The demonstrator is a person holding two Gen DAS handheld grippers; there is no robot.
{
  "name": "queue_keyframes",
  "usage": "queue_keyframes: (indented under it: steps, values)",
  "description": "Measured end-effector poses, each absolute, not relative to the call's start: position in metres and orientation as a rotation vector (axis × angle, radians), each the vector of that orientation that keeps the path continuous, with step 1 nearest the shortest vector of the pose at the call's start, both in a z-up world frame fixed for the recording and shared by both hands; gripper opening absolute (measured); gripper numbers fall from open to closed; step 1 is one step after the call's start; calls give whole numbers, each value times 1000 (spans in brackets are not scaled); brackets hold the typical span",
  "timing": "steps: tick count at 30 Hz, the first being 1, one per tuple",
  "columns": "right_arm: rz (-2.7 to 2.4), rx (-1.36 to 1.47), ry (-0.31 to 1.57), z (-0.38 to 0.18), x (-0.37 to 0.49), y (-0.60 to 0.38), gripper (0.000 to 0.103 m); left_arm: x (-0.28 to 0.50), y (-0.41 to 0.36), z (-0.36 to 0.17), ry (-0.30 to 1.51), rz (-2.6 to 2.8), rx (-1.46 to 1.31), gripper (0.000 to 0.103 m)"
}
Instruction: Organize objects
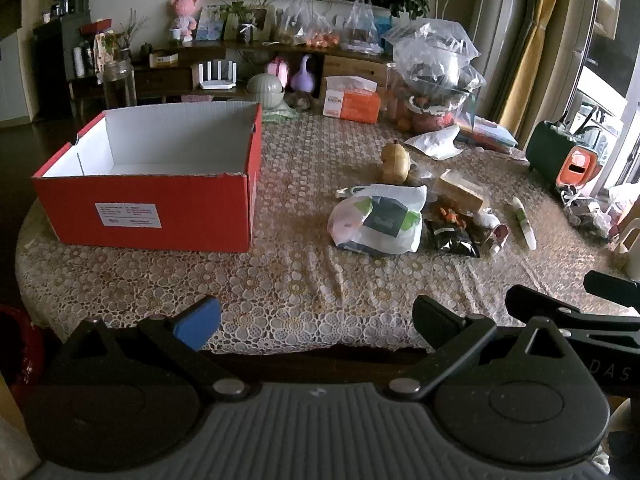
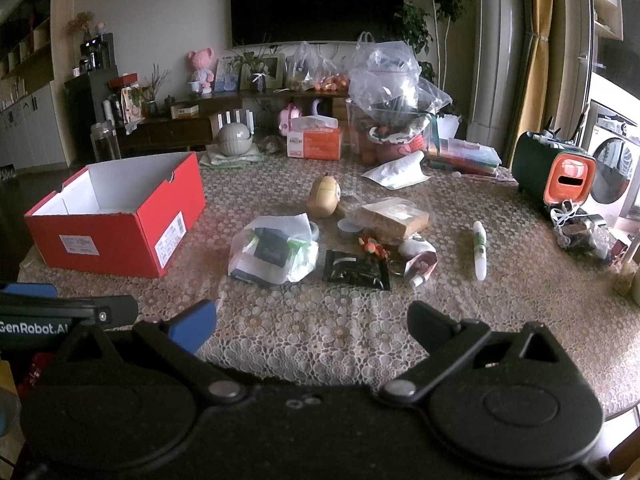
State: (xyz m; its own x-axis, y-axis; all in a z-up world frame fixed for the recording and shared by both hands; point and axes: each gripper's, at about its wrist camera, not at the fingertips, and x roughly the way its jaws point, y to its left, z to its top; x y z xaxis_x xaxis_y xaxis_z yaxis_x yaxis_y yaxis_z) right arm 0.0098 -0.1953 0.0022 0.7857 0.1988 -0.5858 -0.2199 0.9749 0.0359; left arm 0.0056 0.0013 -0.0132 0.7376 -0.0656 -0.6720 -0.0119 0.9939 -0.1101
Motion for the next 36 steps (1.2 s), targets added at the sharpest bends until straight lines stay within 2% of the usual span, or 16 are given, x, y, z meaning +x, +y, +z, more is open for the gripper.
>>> queue_keyframes:
  steps: [13,22,30,36]
  values:
    - [202,-31,659,-7,35,-203,102,39,-14,-22,755,-59,-51,103]
    - [90,-36,645,-15,88,-247,102,106,-33,-30,776,-93,-53,103]
    - [-58,-31,692,-38,152,-311,102,159,-57,-51,789,-117,79,103]
    - [-97,-72,713,-53,188,-334,102,200,-59,-86,868,-144,197,103]
